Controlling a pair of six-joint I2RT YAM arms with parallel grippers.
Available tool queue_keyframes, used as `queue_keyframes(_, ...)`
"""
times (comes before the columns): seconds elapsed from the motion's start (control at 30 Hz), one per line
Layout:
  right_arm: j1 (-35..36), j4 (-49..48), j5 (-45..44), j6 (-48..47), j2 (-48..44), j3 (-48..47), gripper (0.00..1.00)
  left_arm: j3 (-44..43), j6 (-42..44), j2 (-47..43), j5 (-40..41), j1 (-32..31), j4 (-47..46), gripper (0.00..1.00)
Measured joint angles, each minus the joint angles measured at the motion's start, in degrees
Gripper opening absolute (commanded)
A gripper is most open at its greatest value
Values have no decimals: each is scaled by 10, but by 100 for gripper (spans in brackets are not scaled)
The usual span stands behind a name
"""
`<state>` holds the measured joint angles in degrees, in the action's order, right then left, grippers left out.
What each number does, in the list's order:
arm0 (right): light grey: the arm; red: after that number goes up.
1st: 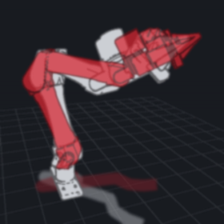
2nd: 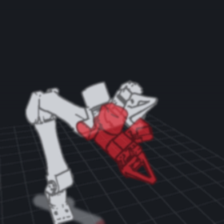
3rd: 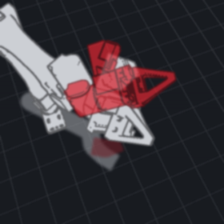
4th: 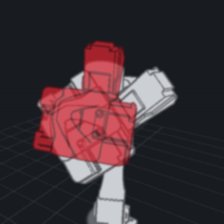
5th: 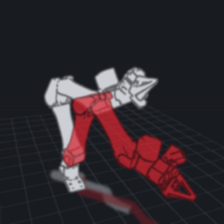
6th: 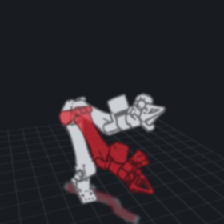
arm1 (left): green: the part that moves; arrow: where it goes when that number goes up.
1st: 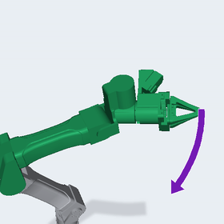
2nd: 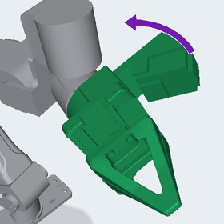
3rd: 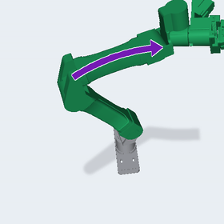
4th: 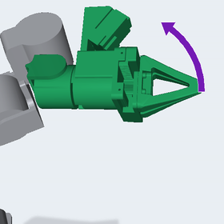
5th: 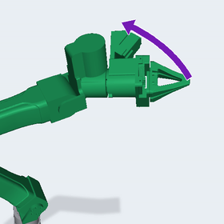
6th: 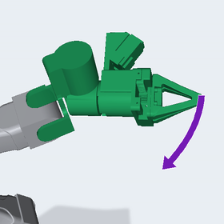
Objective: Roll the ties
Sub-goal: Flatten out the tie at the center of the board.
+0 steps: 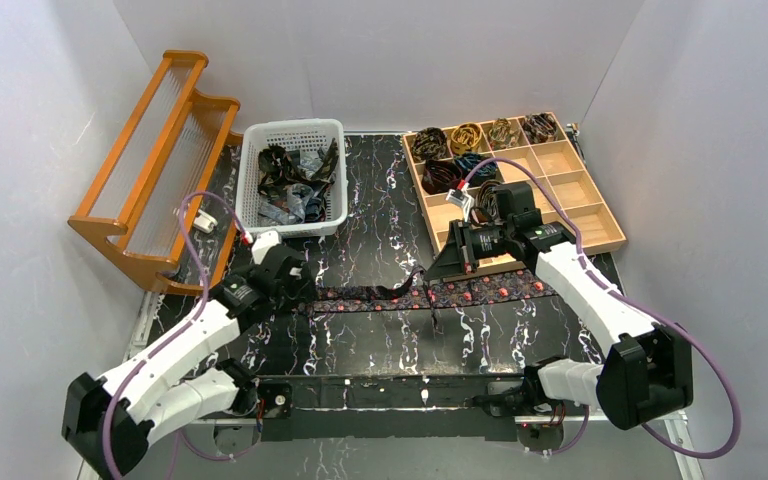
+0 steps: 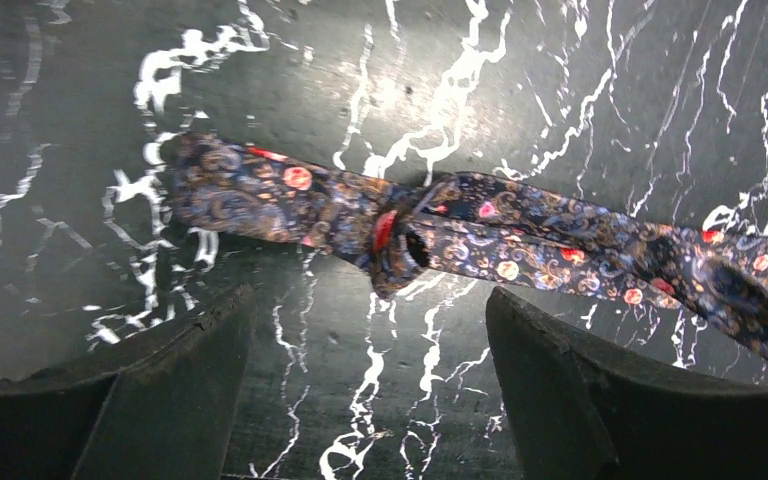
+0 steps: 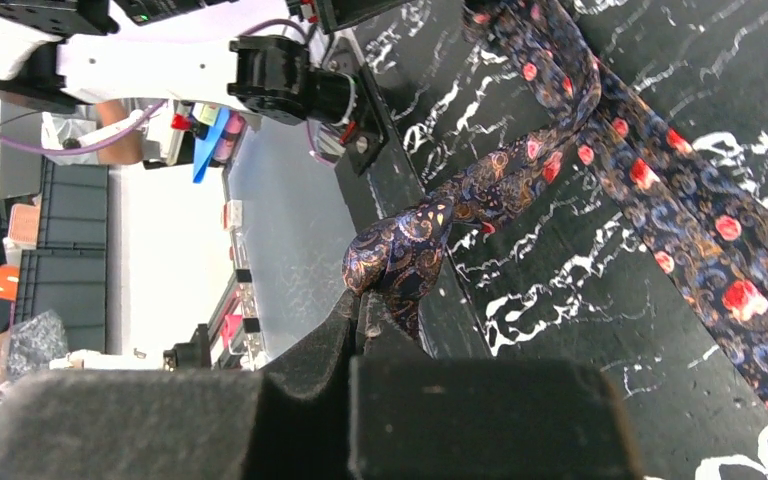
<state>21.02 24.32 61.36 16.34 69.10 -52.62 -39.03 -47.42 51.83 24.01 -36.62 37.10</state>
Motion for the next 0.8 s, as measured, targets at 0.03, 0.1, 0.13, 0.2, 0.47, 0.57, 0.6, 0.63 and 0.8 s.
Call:
queue_keyframes(0.03,0,11,-7,-5,5,0,1,3,5,14,-13,0,-13,75)
queue_keyframes(0.1,0,28,-23,-14,12,0,1,5,16,39,-37,0,-38,72)
queue_keyframes(0.13,0,32,-31,-16,12,0,1,6,24,54,-49,0,-55,66)
queue_keyframes(0.2,0,35,-41,-18,12,0,1,7,36,83,-70,0,-85,60)
queue_keyframes(0.47,0,37,-57,-20,12,0,1,7,70,174,-90,2,-134,57)
queue_keyframes(0.57,0,36,-56,-20,12,0,1,7,79,188,-85,5,-140,49)
queue_keyframes(0.6,0,34,-56,-19,12,0,1,7,82,192,-83,7,-142,42)
queue_keyframes(0.63,0,31,-55,-19,12,0,1,7,85,197,-83,9,-143,32)
queue_keyframes(0.8,5,17,-72,-21,12,0,1,7,107,226,-79,21,-144,0)
